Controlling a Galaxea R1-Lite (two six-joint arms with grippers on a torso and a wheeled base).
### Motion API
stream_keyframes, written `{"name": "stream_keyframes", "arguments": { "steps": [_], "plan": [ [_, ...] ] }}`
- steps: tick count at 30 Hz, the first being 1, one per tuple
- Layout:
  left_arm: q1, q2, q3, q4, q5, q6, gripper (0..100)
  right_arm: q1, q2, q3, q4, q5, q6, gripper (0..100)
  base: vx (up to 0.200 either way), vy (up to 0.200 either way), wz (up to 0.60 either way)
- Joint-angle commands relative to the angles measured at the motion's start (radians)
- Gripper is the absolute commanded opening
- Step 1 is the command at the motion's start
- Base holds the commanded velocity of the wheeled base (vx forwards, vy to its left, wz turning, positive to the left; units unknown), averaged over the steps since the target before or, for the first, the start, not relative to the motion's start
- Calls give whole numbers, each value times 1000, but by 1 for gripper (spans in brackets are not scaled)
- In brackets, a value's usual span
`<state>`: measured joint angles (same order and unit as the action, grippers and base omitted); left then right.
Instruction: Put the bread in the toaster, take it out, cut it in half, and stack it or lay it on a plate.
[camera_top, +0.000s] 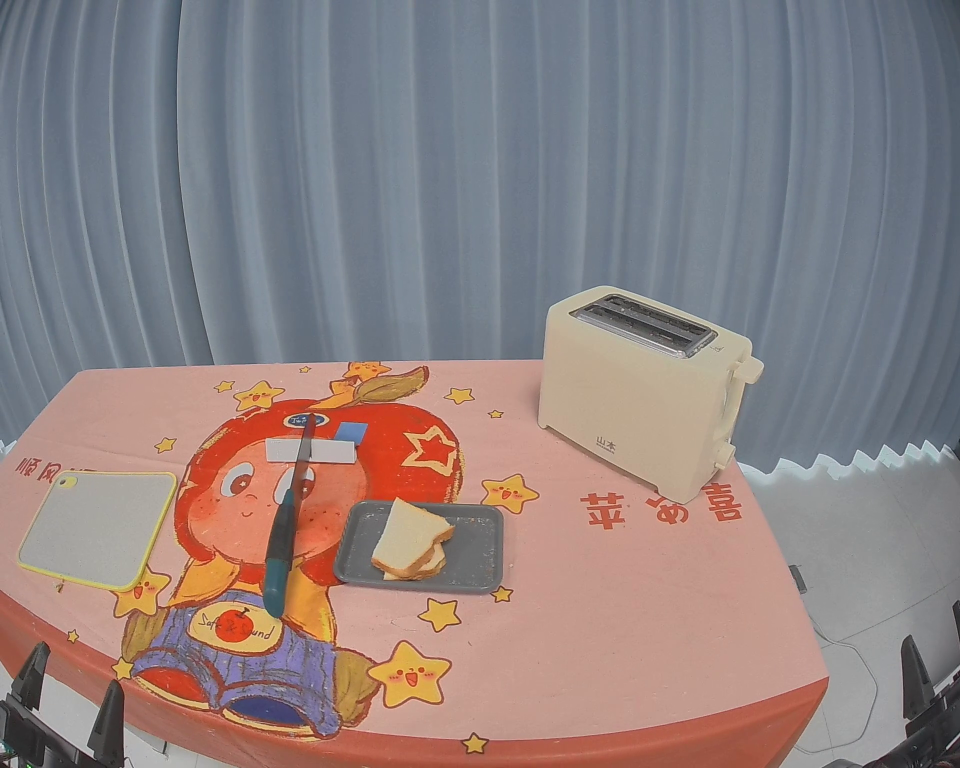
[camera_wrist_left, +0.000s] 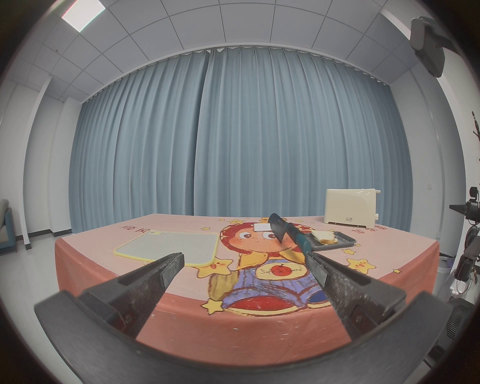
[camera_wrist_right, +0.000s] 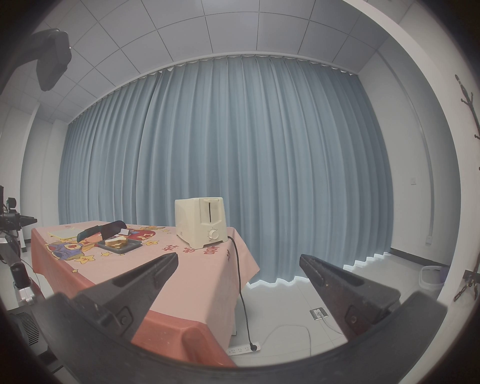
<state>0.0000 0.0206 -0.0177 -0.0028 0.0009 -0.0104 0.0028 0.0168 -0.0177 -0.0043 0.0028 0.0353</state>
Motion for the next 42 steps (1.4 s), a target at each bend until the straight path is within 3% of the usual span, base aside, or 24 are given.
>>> {"name": "stream_keyframes", "arguments": {
  "steps": [1, 29, 42],
  "plan": [
    [0, 2, 18, 0, 1, 0, 100, 0, -17, 18, 0, 0, 0, 100, 0, 200, 0],
    [0, 2, 18, 0, 8, -3, 100, 0, -17, 18, 0, 0, 0, 100, 0, 200, 0],
    [2, 2, 18, 0, 8, -3, 100, 0, -17, 18, 0, 0, 0, 100, 0, 0, 0]
  ]
}}
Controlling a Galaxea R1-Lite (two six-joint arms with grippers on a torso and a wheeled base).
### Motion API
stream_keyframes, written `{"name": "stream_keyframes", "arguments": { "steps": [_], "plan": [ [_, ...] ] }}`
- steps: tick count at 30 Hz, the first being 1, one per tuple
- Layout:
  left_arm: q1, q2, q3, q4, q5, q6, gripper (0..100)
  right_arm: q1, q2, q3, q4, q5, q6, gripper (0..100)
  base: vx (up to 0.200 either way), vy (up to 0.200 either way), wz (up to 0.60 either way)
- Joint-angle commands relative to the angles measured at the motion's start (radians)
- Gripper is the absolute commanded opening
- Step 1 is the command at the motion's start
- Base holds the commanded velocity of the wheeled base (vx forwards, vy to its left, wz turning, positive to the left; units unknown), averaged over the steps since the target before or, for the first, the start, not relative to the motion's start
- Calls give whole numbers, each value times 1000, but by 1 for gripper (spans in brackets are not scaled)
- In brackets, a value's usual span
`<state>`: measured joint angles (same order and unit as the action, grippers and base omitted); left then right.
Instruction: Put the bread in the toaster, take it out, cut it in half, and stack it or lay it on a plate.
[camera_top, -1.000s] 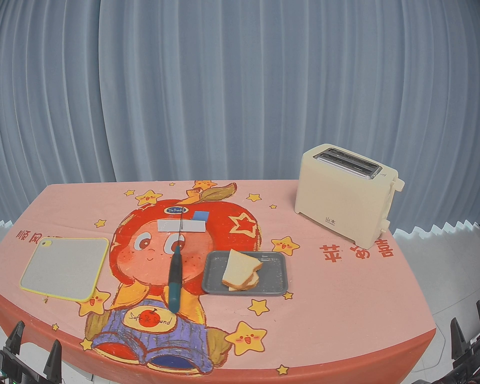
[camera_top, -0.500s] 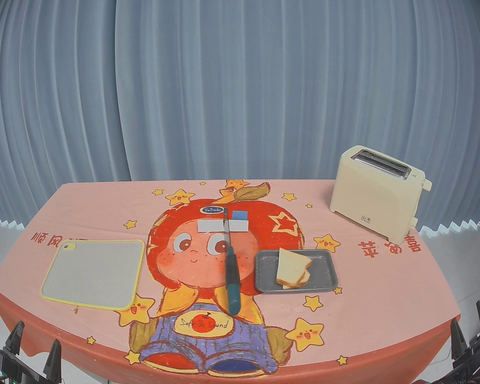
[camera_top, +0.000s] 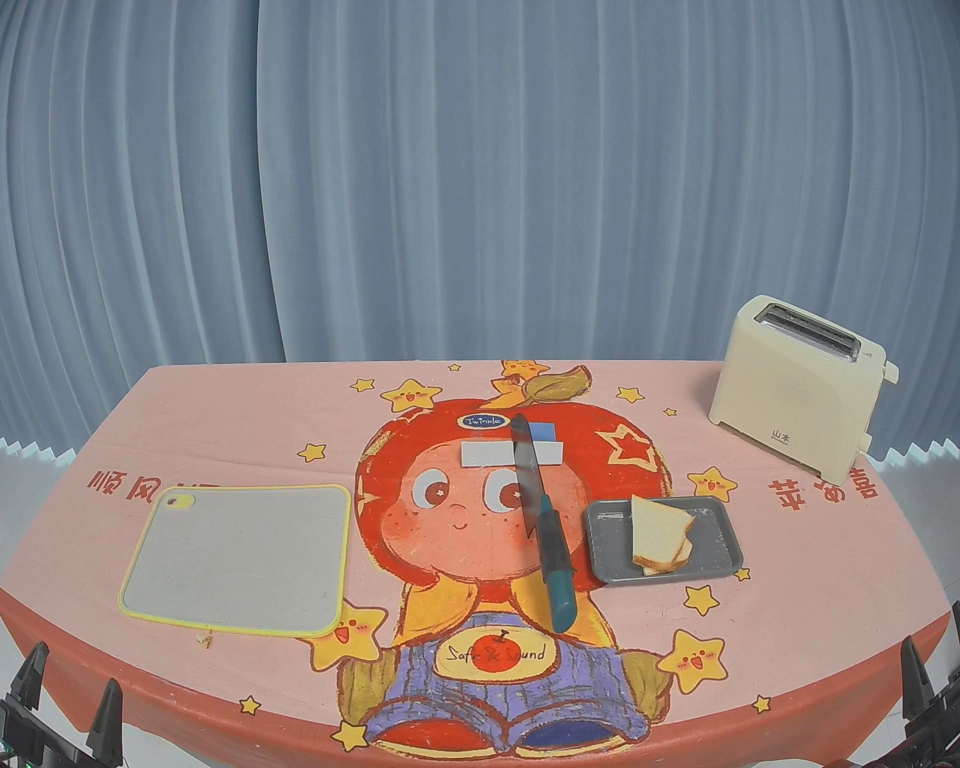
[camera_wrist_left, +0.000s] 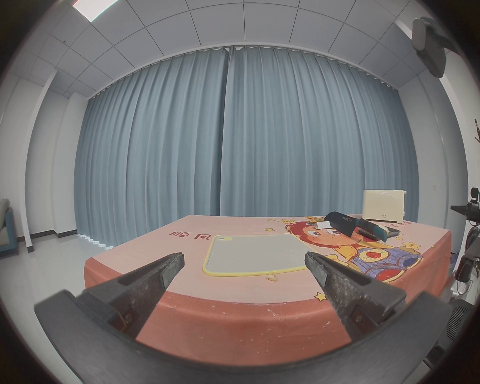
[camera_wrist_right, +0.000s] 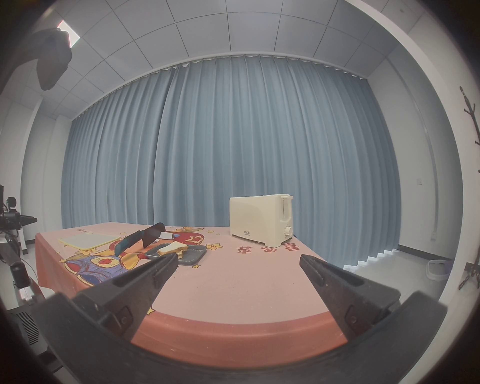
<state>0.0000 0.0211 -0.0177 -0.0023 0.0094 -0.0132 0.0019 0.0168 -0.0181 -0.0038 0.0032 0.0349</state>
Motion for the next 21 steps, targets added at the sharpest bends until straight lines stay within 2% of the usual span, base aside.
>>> {"name": "stream_keyframes", "arguments": {
  "steps": [1, 8, 20, 21],
  "plan": [
    [0, 2, 18, -1, 0, -1, 100, 1, -17, 18, -1, 0, -1, 100, 0, 0, 0],
    [0, 2, 18, -1, 0, 1, 100, 1, -17, 18, -1, 0, 0, 100, 0, 0, 0],
    [0, 2, 18, -1, 0, 1, 100, 1, -17, 18, -1, 0, 0, 100, 0, 200, 0],
    [0, 2, 18, -1, 0, 1, 100, 1, -17, 18, -1, 0, 0, 100, 0, 0, 0]
  ]
}}
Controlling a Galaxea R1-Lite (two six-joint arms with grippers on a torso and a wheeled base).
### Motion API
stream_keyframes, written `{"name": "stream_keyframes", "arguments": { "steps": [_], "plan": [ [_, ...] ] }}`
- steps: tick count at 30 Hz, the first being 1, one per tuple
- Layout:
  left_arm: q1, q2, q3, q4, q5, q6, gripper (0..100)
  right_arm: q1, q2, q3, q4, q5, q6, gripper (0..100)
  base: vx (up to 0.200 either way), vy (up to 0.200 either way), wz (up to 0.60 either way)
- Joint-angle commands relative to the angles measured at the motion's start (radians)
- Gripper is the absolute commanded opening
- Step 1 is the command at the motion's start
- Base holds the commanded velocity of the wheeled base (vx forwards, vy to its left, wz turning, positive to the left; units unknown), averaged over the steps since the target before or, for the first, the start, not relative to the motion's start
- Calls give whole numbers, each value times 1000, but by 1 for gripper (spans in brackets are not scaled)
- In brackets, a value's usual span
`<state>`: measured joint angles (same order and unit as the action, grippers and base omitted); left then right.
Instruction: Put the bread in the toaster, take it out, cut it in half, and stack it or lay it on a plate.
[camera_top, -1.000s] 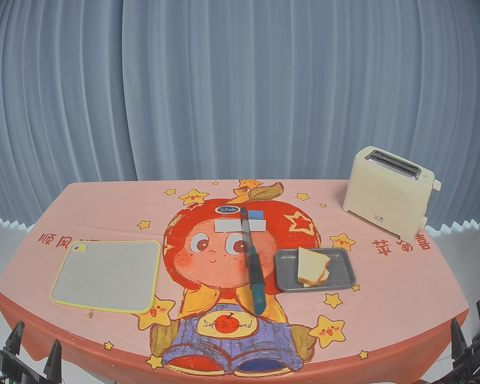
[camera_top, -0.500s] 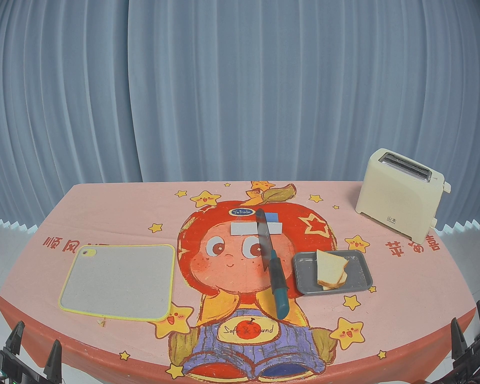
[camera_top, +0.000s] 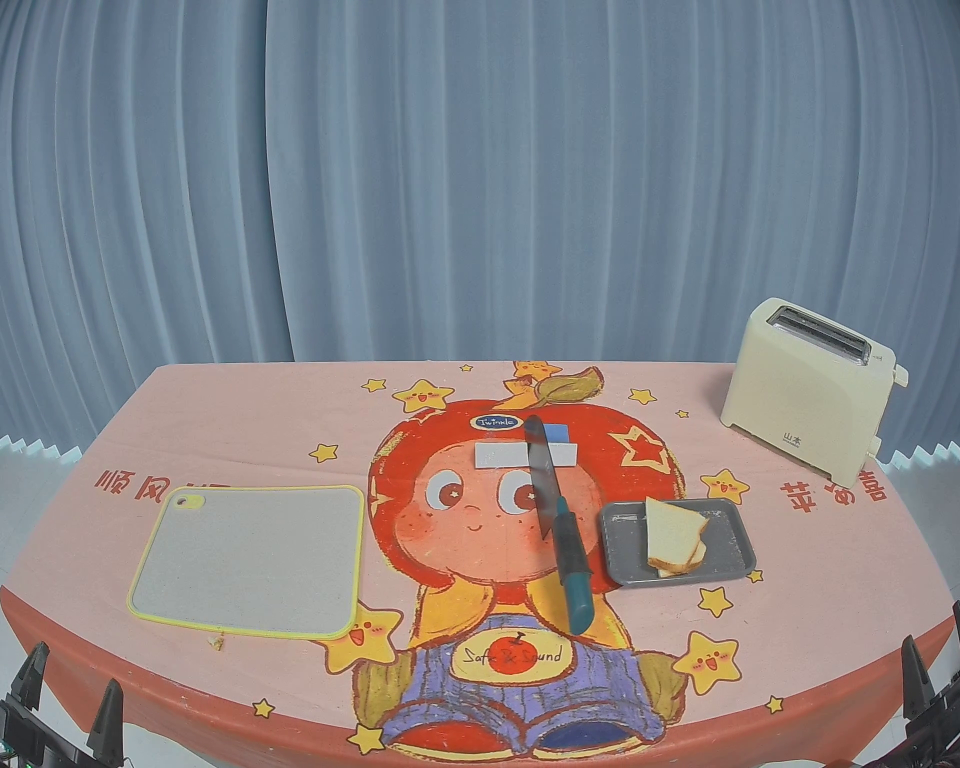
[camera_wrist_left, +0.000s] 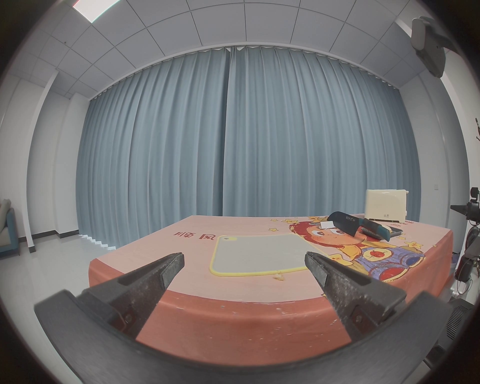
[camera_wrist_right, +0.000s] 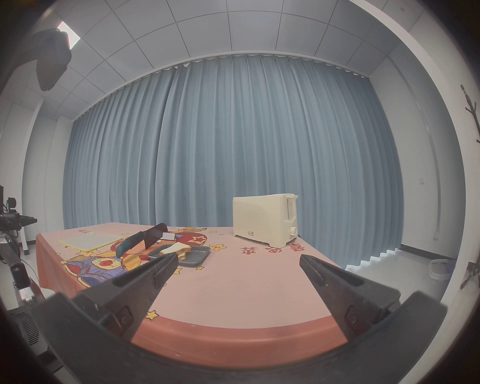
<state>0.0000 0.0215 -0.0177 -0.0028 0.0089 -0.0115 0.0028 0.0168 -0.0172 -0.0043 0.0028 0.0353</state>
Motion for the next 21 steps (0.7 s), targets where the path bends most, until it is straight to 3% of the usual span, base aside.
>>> {"name": "stream_keyframes", "arguments": {
  "steps": [1, 21],
  "plan": [
    [0, 3, 18, 0, 0, -1, 100, 0, -17, 17, 0, 0, 0, 100, 0, 0, 0],
    [0, 2, 18, 0, 0, -1, 100, 0, -17, 17, 0, -1, -3, 100, 0, 0, 0]
  ]
}}
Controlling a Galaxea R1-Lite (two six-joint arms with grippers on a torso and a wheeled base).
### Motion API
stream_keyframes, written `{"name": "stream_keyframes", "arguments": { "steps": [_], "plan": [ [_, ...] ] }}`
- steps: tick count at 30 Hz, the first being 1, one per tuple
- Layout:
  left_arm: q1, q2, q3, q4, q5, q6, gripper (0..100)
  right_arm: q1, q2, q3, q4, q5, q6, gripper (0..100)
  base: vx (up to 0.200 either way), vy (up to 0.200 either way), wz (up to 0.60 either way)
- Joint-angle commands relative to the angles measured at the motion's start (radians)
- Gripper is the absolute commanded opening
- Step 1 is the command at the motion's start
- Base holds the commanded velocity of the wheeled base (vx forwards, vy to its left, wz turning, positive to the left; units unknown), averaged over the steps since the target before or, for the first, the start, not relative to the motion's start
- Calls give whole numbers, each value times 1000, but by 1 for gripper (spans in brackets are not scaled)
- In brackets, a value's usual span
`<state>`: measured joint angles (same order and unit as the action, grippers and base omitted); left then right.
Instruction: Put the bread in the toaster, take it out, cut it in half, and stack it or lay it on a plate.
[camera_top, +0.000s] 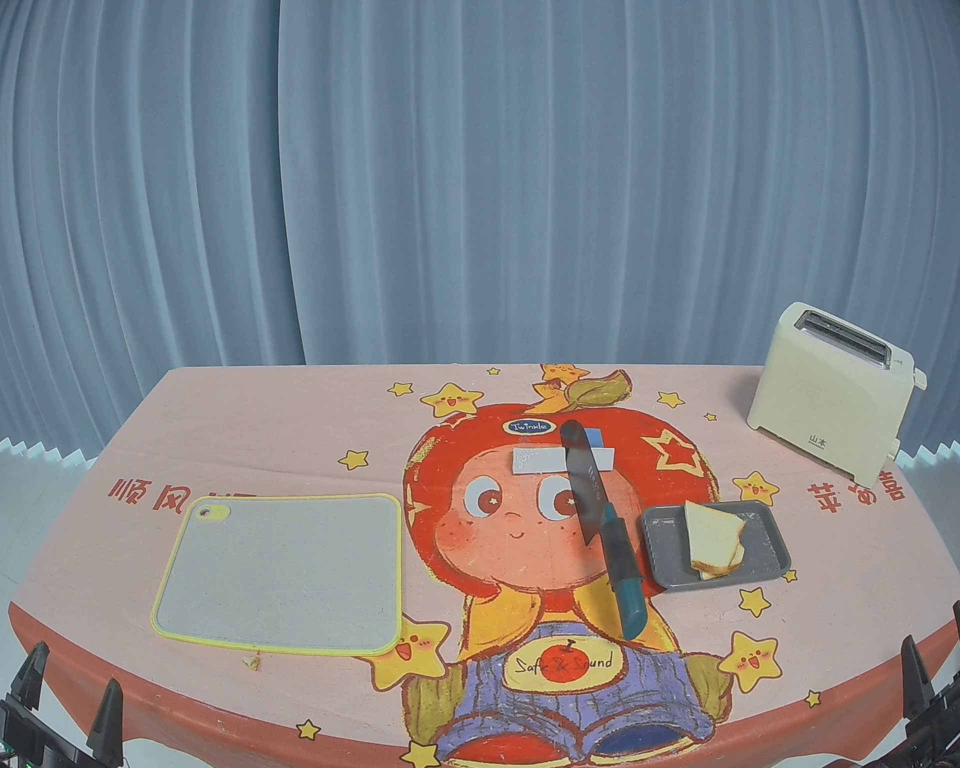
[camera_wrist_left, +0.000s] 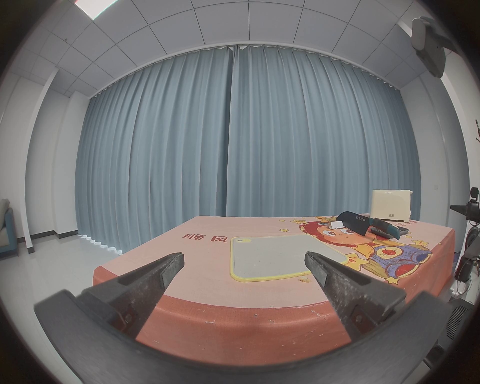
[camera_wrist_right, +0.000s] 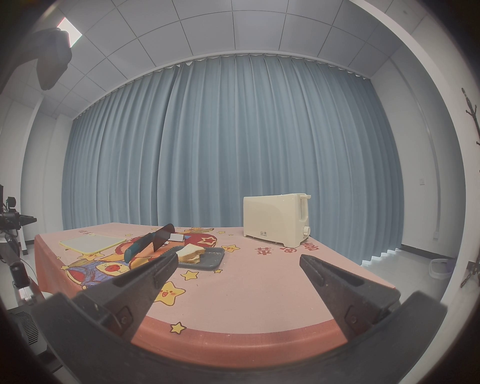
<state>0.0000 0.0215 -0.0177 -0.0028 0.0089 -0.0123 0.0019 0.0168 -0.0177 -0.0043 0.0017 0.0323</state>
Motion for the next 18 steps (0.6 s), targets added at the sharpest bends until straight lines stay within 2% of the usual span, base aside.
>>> {"name": "stream_keyframes", "arguments": {
  "steps": [1, 18],
  "plan": [
    [0, 2, 18, 0, 0, 0, 100, 1, -17, 18, 0, 0, 0, 100, 0, 0, 0],
    [0, 2, 18, -2, -3, 8, 100, 1, -17, 18, 0, 1, 1, 100, 0, 0, 0]
  ]
}}
